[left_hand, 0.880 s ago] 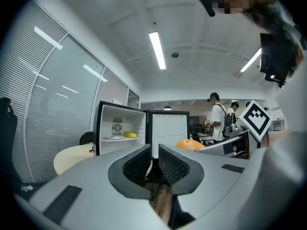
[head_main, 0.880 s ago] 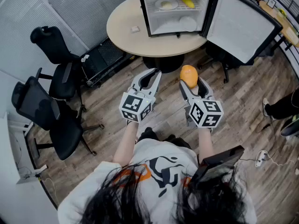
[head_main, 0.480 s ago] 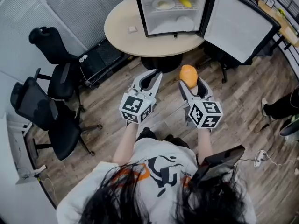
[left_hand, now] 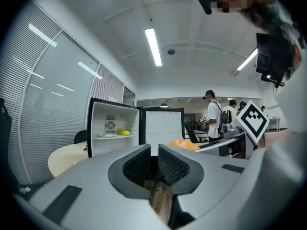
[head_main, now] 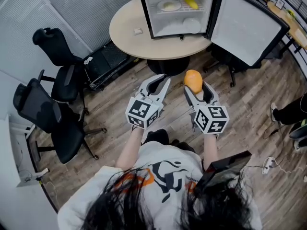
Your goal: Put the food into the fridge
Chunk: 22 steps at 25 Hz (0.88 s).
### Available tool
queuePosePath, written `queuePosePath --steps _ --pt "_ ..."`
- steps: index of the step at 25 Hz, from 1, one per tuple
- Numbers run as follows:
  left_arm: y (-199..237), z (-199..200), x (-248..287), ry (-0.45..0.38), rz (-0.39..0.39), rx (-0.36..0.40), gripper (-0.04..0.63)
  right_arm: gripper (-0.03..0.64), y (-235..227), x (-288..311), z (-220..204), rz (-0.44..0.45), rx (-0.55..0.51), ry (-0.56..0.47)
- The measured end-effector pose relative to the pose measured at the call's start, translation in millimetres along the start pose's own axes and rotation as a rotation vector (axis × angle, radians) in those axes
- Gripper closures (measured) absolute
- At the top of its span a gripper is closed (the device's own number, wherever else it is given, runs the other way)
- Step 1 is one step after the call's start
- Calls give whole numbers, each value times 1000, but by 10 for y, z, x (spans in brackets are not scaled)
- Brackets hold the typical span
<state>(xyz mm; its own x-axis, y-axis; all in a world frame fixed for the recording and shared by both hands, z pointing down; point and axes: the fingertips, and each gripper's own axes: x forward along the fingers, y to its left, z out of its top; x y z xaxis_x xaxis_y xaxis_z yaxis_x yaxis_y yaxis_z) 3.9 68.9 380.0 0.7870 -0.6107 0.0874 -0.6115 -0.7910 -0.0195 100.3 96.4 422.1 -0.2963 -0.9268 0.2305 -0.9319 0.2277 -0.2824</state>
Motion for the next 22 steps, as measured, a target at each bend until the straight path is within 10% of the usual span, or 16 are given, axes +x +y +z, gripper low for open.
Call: queuePosePath --steps 22 --pt "547 -235 586 67 -15 -2 551 291 -271 829 -9 13 -32 81"
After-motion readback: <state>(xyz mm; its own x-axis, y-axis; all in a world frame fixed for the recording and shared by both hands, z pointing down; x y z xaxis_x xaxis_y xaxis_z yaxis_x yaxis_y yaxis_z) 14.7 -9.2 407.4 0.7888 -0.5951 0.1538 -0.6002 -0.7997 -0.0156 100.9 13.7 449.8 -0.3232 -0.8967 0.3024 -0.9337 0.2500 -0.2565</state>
